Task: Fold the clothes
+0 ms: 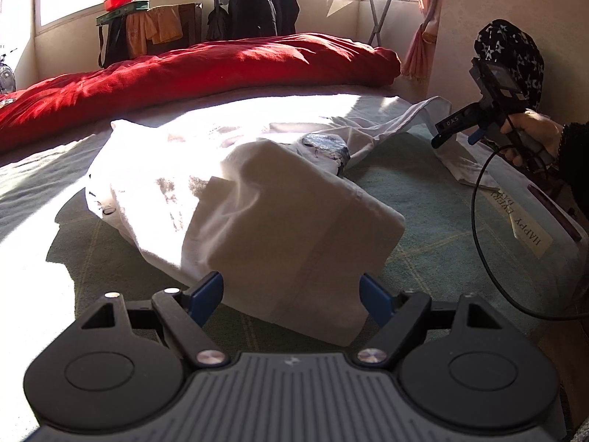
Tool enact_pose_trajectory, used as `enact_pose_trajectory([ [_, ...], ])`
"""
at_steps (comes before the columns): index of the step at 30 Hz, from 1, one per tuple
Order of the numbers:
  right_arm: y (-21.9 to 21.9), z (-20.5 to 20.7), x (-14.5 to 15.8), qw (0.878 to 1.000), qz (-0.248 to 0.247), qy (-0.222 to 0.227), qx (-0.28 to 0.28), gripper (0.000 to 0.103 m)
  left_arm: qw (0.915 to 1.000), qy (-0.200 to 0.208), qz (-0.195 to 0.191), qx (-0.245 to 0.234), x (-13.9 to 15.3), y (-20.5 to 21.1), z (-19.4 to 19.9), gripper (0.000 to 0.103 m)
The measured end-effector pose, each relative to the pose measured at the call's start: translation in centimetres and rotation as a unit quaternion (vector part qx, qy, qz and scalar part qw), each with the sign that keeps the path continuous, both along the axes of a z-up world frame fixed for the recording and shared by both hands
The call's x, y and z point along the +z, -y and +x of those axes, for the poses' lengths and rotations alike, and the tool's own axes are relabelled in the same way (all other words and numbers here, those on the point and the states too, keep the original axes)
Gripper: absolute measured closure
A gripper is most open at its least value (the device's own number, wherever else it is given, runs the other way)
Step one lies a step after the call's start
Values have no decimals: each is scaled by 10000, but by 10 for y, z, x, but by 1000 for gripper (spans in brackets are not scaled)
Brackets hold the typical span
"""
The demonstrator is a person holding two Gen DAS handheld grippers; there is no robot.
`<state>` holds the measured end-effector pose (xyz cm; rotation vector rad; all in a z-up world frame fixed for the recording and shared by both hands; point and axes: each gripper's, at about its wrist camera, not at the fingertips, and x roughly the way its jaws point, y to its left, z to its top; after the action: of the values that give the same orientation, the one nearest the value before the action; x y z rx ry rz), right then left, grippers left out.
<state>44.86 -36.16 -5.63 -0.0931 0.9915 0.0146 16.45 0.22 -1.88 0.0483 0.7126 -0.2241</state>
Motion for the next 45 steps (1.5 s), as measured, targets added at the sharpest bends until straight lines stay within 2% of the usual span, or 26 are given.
enact_pose_trajectory([
  [5,-27,-15,-8,9995,-242,-132,156,0,10000,2,2,-94,0,10,-3,22],
  [8,-45,-16,-17,9967,-737,-209,287,0,9999,15,44,-157,2,13,-7,22],
  [11,-45,-21,-16,9894,-1403,-169,341,0,9999,32,53,-159,3,10,-9,22],
  [14,-23,-21,-12,9781,-2076,-129,95,0,10000,34,20,-66,3,5,-9,22],
  [17,17,-10,-12,9633,-2644,-171,-422,0,10000,18,0,-49,1,4,-10,22],
  [20,61,-2,-9,9572,-2697,-242,-1020,0,10000,14,11,-76,1,4,-10,22],
  [23,91,3,-11,9511,-2752,-300,-1367,0,10000,18,9,-72,1,3,-11,22],
  [29,114,-9,-15,9486,-2689,-369,-1629,0,10000,31,52,-56,3,5,-12,22],
  [31,114,-11,-10,9541,-2495,-268,-1634,0,9999,40,70,-69,3,6,-12,22],
  [35,117,-10,7,9757,-1347,-10,-1726,0,9999,18,84,-56,2,7,-11,22],
  [40,117,8,-4,9808,-483,-27,-1887,0,9999,-62,148,-35,-2,9,-6,22],
  [44,118,22,-13,9794,212,-41,-2005,0,9997,-146,211,32,-7,10,-1,22],
  [45,117,26,-17,9791,243,-106,-2018,0,9996,-149,231,35,-7,10,-1,22],
])
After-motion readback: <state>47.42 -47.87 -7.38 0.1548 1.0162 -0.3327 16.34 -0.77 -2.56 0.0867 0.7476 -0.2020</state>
